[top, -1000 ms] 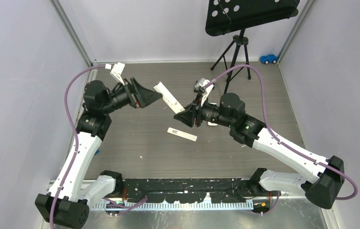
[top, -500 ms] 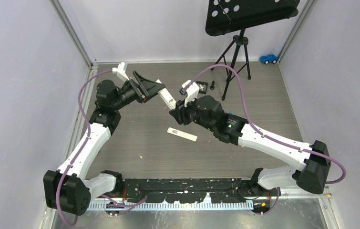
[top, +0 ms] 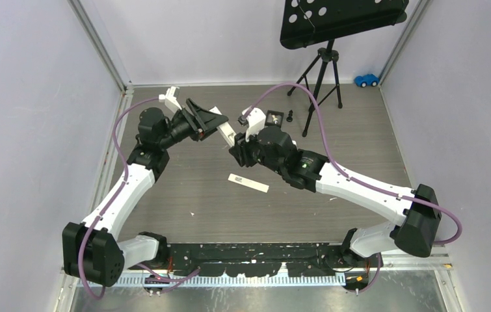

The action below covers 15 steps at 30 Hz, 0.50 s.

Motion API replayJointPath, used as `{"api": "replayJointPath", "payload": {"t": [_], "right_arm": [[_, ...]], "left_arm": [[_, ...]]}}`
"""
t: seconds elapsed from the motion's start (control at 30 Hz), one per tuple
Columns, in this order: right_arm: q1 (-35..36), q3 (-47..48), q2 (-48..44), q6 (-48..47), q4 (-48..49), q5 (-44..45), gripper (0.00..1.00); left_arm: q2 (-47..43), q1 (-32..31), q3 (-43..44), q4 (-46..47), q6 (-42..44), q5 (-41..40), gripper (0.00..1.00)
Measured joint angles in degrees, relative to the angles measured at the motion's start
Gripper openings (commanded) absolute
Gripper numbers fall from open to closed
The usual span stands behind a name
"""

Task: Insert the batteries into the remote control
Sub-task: Adjust the remote control.

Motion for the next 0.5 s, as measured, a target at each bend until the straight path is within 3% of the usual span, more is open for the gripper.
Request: {"api": "replayJointPath", "payload": {"t": [0.1,0.17,0.3,0.37,0.4,0.43,0.5], "right_arm": [[0.0,0.0,0.0,0.3,-1.1,0.0,0.03],[0.0,0.0,0.0,0.7,-1.8,-0.3,0.03],[0.0,0.0,0.0,1.4,-2.0,-1.1,0.03],[0.0,0.0,0.0,1.6,-1.9,-1.4,0.05],[0.0,0.0,-0.1,1.7,-1.7,-1.5,0.09],[0.0,0.0,-0.2,1.9,-1.7,-1.5,0.21],[-0.1,0.0,-0.2,2.1,-1.9,-1.6,0.56]], "left_arm": [[0.0,0.0,-0.2,0.1,0.0,-1.4,0.61],[0.0,0.0,-0.5,0.2,-0.1,-2.2,0.55],[0.0,0.0,-0.6,0.3,-0.3,-2.6,0.34],[0.1,0.0,-0.6,0.2,-0.1,-2.6,0.12],[0.2,0.0,-0.6,0.2,0.2,-2.6,0.03],[0.4,0.1,-0.7,0.4,0.0,-2.3,0.00],[0.6,0.0,-0.6,0.3,0.6,-2.2,0.00]]}}
